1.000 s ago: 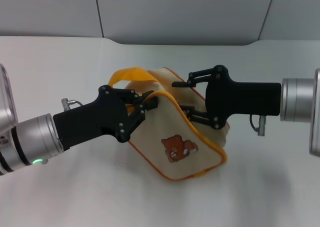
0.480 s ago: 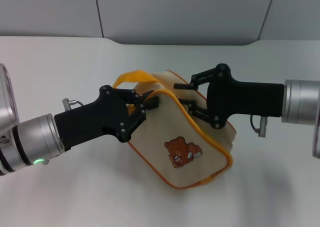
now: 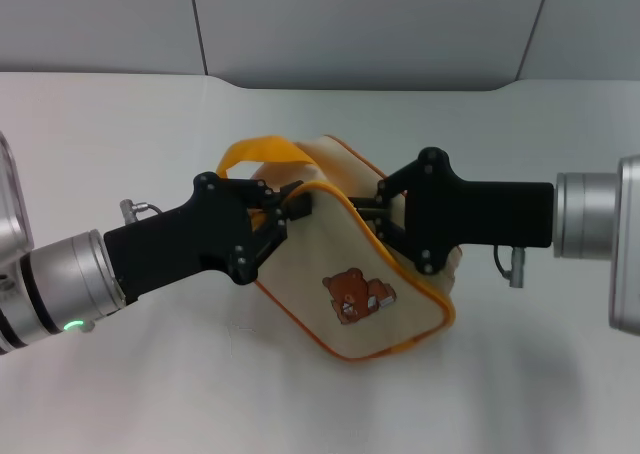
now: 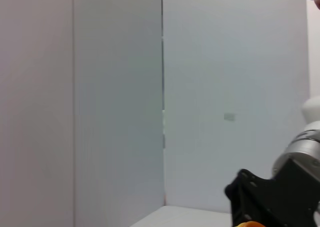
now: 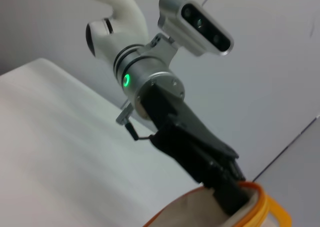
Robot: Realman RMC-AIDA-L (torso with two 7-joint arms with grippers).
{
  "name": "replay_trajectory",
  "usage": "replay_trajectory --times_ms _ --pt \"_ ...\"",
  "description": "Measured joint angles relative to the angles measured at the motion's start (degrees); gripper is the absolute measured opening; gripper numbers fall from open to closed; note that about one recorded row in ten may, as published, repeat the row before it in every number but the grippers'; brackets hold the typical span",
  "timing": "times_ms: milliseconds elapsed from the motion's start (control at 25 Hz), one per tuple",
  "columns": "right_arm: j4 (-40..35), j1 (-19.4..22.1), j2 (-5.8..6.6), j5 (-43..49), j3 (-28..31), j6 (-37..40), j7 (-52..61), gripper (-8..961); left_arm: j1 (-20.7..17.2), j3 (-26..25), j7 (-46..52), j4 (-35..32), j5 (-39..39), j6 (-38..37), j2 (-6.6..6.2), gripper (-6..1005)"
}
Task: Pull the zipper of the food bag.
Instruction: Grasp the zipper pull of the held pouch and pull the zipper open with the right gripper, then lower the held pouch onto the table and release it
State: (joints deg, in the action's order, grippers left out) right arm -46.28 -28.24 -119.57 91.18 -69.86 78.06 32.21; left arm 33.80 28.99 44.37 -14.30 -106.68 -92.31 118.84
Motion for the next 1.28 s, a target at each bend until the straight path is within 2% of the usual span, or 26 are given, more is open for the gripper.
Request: replay_trajectory --times_ms 280,360,520,600,760,880,960,1040,1200,1280 --pt "-0.5 3.8 0.33 1.7 1.4 -0.3 0.5 -3 -1.0 -4.8 -0.2 0.1 0.1 3.2 -0.01 57" --pt "-0.9 5.0 0.26 4.1 2.9 -0.4 0.7 -3 -1.4 -7.2 -0.1 0.1 0.1 6.1 -0.01 57" --pt "-1.2 7.6 0.01 6.2 6.9 0.2 0.8 -2 -1.8 -8.2 0.1 0.1 0.1 7.2 -0.07 57" --pt "0.0 8.6 -0.04 3.2 9.0 1.3 0.8 -2 -2.0 -8.3 0.1 0.2 0.1 7.3 -0.03 57" --pt "2.2 9.0 0.16 -1.6 9.4 1.4 2.6 -2 -2.1 -8.1 0.1 1.4 0.2 7.0 0.07 57" --pt "3.1 8.8 0.27 -1.9 10.0 1.7 5.5 -1 -2.7 -8.4 -0.3 2.6 0.2 6.9 0.07 57" --pt "6.7 7.9 0.33 -4.0 13.5 4.7 8.5 -1 -3.5 -8.5 -0.7 3.6 0.2 6.9 0.24 57" --pt "8.9 7.4 0.45 -5.5 15.3 6.5 9.4 55 -3.9 -8.5 -0.8 4.0 0.2 6.9 0.24 57" --pt "19.2 3.2 2.66 -8.8 21.1 14.1 17.3 168 -5.5 -8.6 -1.6 5.5 0.2 6.7 0.22 57" --pt "22.2 1.6 3.73 -8.7 21.6 16.3 20.8 330 -6.0 -8.6 -1.7 5.9 0.2 6.7 0.21 67"
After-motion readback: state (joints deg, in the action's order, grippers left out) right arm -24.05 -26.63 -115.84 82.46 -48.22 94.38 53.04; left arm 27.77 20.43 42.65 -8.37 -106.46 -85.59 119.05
